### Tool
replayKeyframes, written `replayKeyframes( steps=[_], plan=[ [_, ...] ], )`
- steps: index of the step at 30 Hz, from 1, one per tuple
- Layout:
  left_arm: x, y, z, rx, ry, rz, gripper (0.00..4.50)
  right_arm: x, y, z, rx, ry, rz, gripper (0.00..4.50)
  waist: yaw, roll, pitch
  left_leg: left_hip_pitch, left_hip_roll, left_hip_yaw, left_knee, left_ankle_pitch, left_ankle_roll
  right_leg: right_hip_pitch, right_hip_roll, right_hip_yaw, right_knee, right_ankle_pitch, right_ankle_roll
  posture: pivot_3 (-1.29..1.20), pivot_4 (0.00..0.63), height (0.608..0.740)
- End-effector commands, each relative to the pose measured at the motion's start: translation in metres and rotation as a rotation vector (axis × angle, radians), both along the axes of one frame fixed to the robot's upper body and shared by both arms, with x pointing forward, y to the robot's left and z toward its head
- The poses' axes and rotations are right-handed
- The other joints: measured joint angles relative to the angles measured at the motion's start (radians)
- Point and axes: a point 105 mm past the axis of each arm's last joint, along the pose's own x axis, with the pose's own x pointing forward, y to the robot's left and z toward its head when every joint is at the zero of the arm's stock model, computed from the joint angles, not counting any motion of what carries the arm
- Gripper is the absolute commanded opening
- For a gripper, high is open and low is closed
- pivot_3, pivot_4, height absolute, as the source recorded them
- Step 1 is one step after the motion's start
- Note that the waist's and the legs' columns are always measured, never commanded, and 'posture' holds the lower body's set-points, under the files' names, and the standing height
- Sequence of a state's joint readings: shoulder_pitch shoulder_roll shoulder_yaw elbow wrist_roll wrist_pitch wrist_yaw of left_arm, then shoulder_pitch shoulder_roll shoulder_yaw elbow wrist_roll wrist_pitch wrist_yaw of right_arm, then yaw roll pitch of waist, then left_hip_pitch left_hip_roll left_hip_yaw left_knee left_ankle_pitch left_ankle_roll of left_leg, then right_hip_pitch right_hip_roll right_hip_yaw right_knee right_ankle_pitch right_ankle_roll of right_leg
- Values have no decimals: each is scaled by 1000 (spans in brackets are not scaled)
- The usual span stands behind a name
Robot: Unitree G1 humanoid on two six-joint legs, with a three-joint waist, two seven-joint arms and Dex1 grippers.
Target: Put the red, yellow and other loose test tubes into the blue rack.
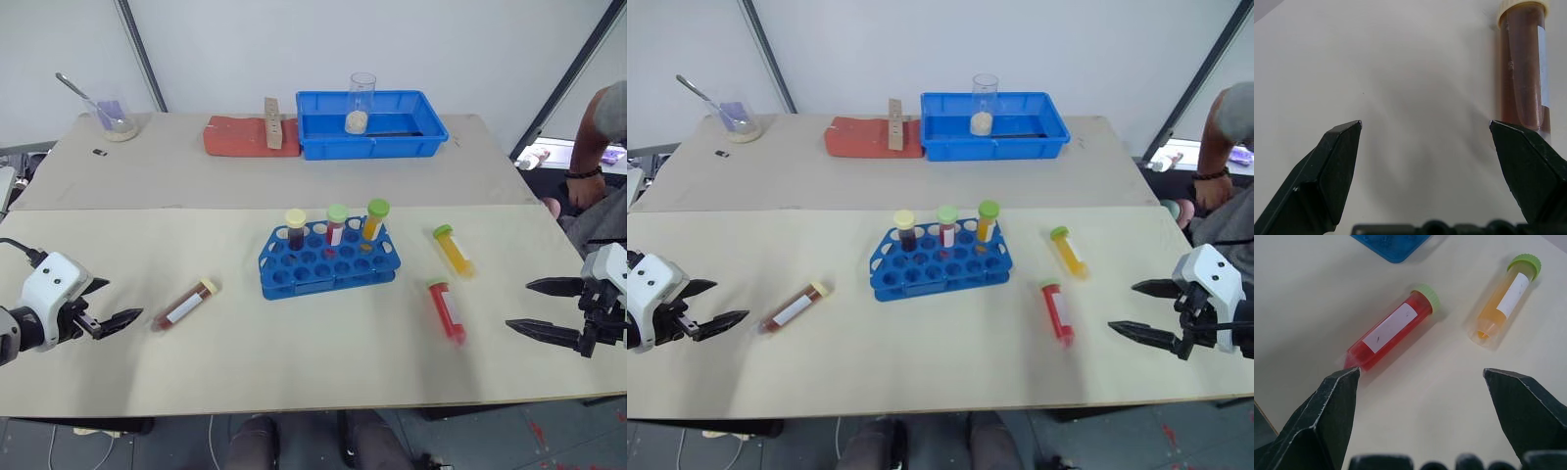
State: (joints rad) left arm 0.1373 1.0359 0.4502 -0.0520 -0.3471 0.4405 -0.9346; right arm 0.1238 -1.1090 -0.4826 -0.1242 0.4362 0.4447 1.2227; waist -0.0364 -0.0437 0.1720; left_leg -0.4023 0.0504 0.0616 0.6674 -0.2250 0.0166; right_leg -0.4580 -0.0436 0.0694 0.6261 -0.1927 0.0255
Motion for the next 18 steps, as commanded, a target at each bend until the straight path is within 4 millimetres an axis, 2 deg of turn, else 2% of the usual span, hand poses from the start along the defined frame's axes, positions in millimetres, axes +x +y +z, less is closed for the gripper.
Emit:
replayKeyframes(
  steps=[1, 6, 13, 18],
  plan=[
    [0, -1, 7, 7, -17, -12, 4496, 3, 1, 11, -23, -37, 19, 4467, 0, 0, 0, 0, 0, 0, 0, 0, 0, 0, 0, 0, 0, 0, 0, 0, 150, 740],
    [-1, 1, 8, 16, -31, -5, 4496, 4, 4, 10, -18, -39, 23, 4467, 0, 0, 0, 0, 0, 0, 0, 0, 0, 0, 0, 0, 0, 0, 0, 0, 150, 740],
    [2, -4, 20, -36, -122, -62, 4496, 7, 8, 13, -5, -60, 26, 4467, 0, 0, 0, 0, 0, 0, 0, 0, 0, 0, 0, 0, 0, 0, 0, 0, 150, 740],
    [3, -2, 20, -38, -119, -47, 4496, 10, 11, 15, 8, -80, 32, 4467, 0, 0, 0, 1, 0, 0, 0, 0, 0, 1, 0, 0, 1, 0, 0, 0, 150, 740]
  ],
)
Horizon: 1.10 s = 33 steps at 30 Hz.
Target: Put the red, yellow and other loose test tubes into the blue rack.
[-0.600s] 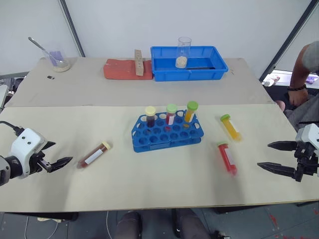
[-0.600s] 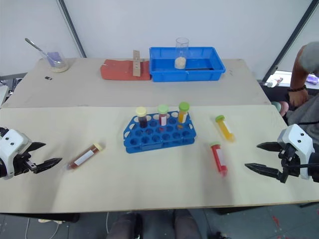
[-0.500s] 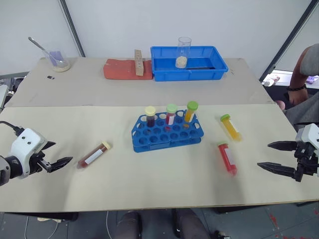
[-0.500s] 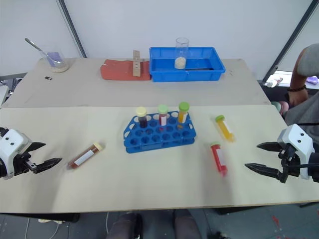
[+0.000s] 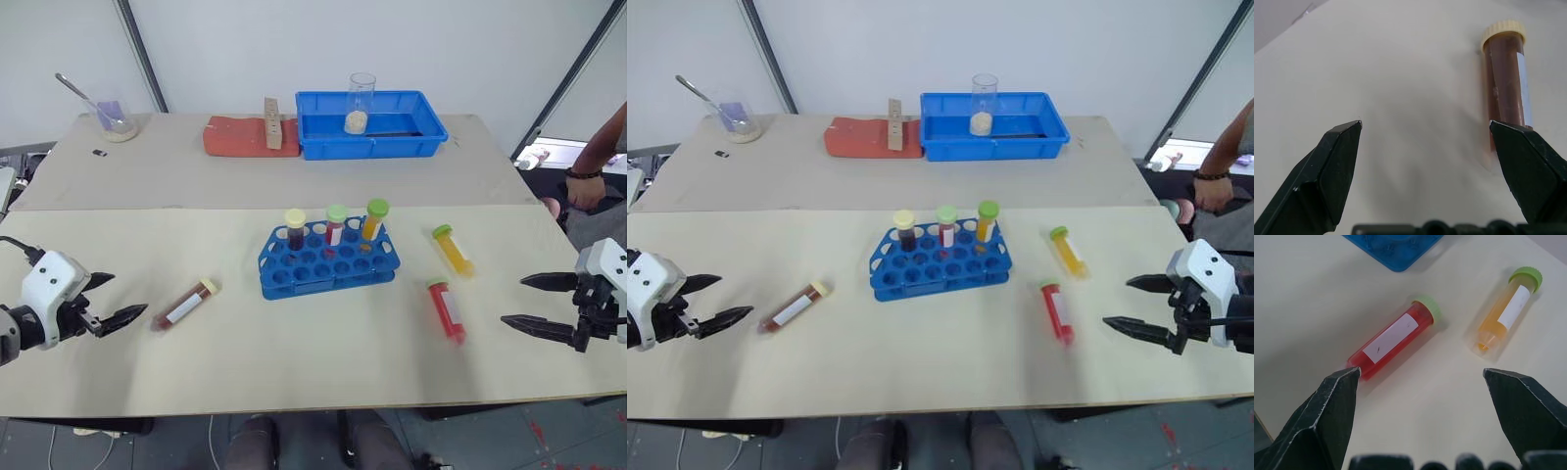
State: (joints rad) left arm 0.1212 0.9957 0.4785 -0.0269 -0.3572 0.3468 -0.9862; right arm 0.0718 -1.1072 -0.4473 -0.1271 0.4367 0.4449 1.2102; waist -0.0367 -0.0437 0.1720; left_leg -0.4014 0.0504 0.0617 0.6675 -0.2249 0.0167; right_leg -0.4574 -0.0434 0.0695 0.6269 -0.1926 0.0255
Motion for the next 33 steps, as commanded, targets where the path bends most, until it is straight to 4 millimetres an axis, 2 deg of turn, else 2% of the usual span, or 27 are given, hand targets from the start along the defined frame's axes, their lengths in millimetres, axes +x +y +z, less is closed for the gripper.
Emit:
replayKeyframes(
  steps=[1, 2, 7, 11, 13, 16, 20, 27, 33],
  plan=[
    [4, 0, 15, -8, -51, 7, 4496, 4, 4, 11, 9, -57, 10, 4467, 0, 0, 0, 0, 0, 0, 0, 0, 0, 0, 0, 0, 0, 0, 0, 0, 150, 740],
    [5, -7, 17, -19, -48, -16, 4496, 4, 4, 12, 12, -60, 9, 4467, 0, 0, 0, 0, 0, 0, 0, 0, 0, 0, 0, 0, 0, 0, 0, 0, 150, 740],
    [1, -66, 25, -72, -26, -244, 4496, 4, 10, 18, 37, -49, 18, 4467, 7, 0, 0, 0, -1, 0, 0, 0, 0, 1, -1, 0, 0, 0, 0, 0, 150, 740],
    [-14, -121, 29, -65, -11, -481, 4496, 6, 23, 31, 61, -36, 41, 4467, 9, 0, 0, 0, 0, 0, 1, 0, 0, 1, 0, 0, 0, 0, 1, 0, 150, 740],
    [-18, -143, 30, -62, -22, -573, 4496, 13, 33, 37, 64, -52, 55, 4467, 7, 0, 0, 0, -1, 0, 1, 0, 0, 1, 0, 1, 1, 0, 1, 0, 150, 740],
    [-21, -169, 37, -95, -53, -679, 4496, 34, 40, 37, 15, -40, 10, 4467, 1, 0, 0, 2, -1, 0, 1, 0, 0, 2, 1, 2, 2, 0, 0, 0, 150, 740],
    [-20, -191, 46, -137, -85, -767, 4496, 65, 41, 32, -36, 18, -85, 4467, -3, 0, 0, 2, -1, -1, 1, 0, 0, 2, 2, 2, 3, 1, 0, 0, 150, 740],
    [-19, -216, 45, -184, -92, -864, 4496, 133, 25, 14, -76, 131, -314, 4467, -9, 0, 0, -2, -2, -2, 2, 1, 0, 1, 2, 2, 1, 6, 6, 0, 150, 740],
    [-22, -228, 44, -207, -90, -905, 4496, 162, 20, -2, -123, 199, -380, 4467, -6, 0, 0, -5, -3, -3, 2, 1, 0, 0, 2, 2, -2, 9, 4, 0, 150, 740]
  ],
)
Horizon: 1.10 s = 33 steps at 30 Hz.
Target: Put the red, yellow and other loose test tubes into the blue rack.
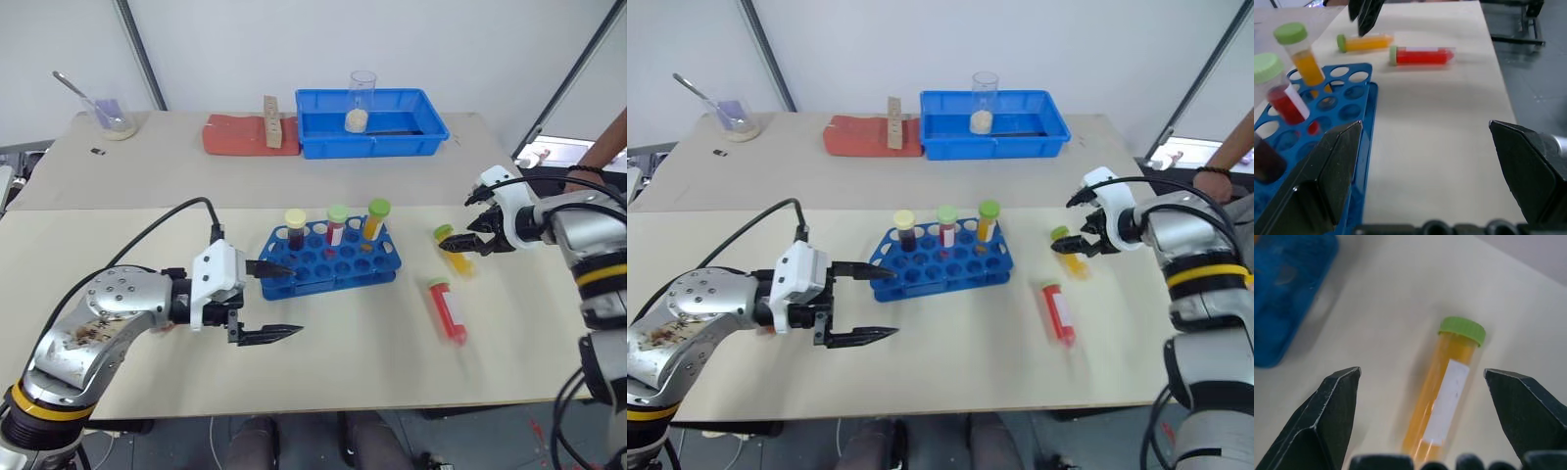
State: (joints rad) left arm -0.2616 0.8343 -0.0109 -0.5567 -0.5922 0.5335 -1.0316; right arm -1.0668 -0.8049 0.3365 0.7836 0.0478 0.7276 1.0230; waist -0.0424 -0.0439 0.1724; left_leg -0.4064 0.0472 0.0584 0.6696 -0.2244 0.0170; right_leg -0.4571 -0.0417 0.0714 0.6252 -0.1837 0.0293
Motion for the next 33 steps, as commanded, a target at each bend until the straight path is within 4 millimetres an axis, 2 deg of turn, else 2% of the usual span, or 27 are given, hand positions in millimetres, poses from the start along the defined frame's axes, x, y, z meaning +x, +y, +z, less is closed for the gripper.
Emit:
replayKeyframes(
  steps=[1, 7, 10, 17, 18, 23, 25, 28, 30, 33],
  plan=[
    [-4, -9, 6, -2, -34, -42, 4496, 12, -11, 2, -66, -16, -38, 4467, -1, 0, 0, 0, 0, 0, 0, 0, 0, 0, 0, 0, 0, 0, 0, 0, 150, 740],
    [-4, -17, 5, -8, -48, -63, 4496, 21, -12, -9, -127, -22, -63, 4467, -2, 0, 0, 0, -1, 0, 0, 0, 0, 0, -1, 0, 0, 0, 0, 0, 150, 740],
    [-4, -18, 2, -3, -49, -63, 4500, 24, -5, -9, -89, -32, -71, 3671, -5, 0, 0, 0, -1, 0, 0, 0, 0, 0, 0, 0, 1, 0, 0, 0, 150, 740],
    [-1, -17, -1, 1, -52, -52, 4500, 26, 1, -13, -27, -38, -100, 1184, -21, 0, 0, 2, 0, -1, 0, 0, 0, 1, 0, 0, 3, 1, 0, 0, 150, 740],
    [-1, -17, -2, 2, -52, -51, 4500, 26, 1, -13, -22, -40, -105, 1006, -22, 0, 0, 2, 0, -1, 0, 0, 0, 1, 0, 0, 3, 1, 0, 0, 150, 740],
    [3, -13, -4, 6, -50, -43, 4500, 27, -2, 0, 40, -74, -114, 937, -27, 0, 0, 2, -1, -1, 1, 0, 0, 1, 0, 1, 3, 1, 1, 0, 150, 740],
    [5, -10, -3, 0, -47, -29, 4500, 26, -1, 10, 72, -91, -87, 937, -27, 1, 0, 2, 0, -1, 1, 0, 0, 1, 0, 1, 3, 1, 1, 0, 150, 740],
    [8, -5, -1, -14, -43, -1, 4500, 21, 4, 38, 188, -149, 3, 937, -27, 2, 1, 1, -1, -1, 1, 0, 0, 1, 0, 1, 3, 1, 1, 0, 150, 740],
    [9, -1, 1, -36, -40, 19, 4500, 6, 17, 59, 307, -224, 114, 936, -24, 2, 1, 1, 0, -1, 1, 0, 0, 0, 0, 1, 2, 1, 1, 0, 150, 740],
    [10, 1, 4, -73, -30, 31, 4500, -33, 44, 77, 431, -386, 269, 936, -4, 2, 1, 0, 0, -5, -1, 0, 0, 1, 0, -2, 2, 0, 1, 0, 150, 740]
  ],
)
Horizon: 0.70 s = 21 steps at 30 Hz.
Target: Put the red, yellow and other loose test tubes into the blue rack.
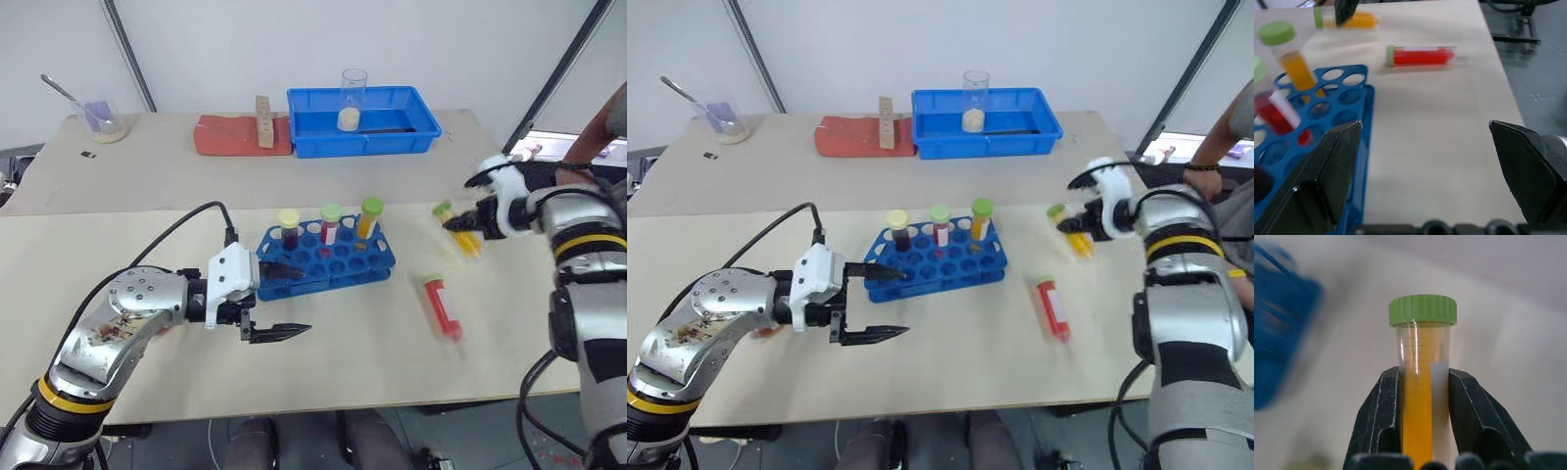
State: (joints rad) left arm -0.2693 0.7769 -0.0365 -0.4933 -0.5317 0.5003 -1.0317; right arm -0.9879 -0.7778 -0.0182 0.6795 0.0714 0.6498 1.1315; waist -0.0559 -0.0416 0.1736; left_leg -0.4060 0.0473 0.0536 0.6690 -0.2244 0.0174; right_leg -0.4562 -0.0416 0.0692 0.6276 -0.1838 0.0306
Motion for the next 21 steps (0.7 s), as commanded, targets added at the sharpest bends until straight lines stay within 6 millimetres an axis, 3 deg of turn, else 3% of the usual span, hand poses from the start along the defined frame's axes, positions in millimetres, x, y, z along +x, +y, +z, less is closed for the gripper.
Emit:
replayKeyframes(
  steps=[1, 4, 8, 14, 21],
  plan=[
    [0, 2, 15, -69, -27, 5, 4500, -42, 45, 38, 185, -239, 187, 936, 12, 0, 0, 0, 0, -1, -1, 0, 0, 0, 0, -1, 0, -1, 0, 0, 150, 740],
    [3, 2, 23, -122, -30, 17, 4500, -70, 70, 30, 193, -389, 203, 936, 13, 0, 0, 0, 0, 0, 0, 0, 0, -1, 1, 1, 1, -1, 0, 0, 150, 740],
    [3, 3, 29, -150, -22, 8, 4500, -85, 103, 22, 232, -534, 174, 936, 13, 1, 0, 0, 1, 0, 7, 0, 0, 0, 1, 1, 4, -3, 7, 0, 150, 740],
    [1, 2, 27, -136, -14, -5, 4500, -82, 122, 2, 244, -643, 97, 935, 14, 0, 0, 1, 1, 1, 9, 1, -1, 2, 1, 1, 3, -2, 4, 0, 150, 740],
    [0, -2, 28, -137, -16, -13, 4500, -65, 121, -16, 208, -716, 30, 935, 13, 0, 0, 0, 1, 1, 8, 0, -1, 1, 1, 1, 2, -1, 5, 0, 150, 740]
  ],
)
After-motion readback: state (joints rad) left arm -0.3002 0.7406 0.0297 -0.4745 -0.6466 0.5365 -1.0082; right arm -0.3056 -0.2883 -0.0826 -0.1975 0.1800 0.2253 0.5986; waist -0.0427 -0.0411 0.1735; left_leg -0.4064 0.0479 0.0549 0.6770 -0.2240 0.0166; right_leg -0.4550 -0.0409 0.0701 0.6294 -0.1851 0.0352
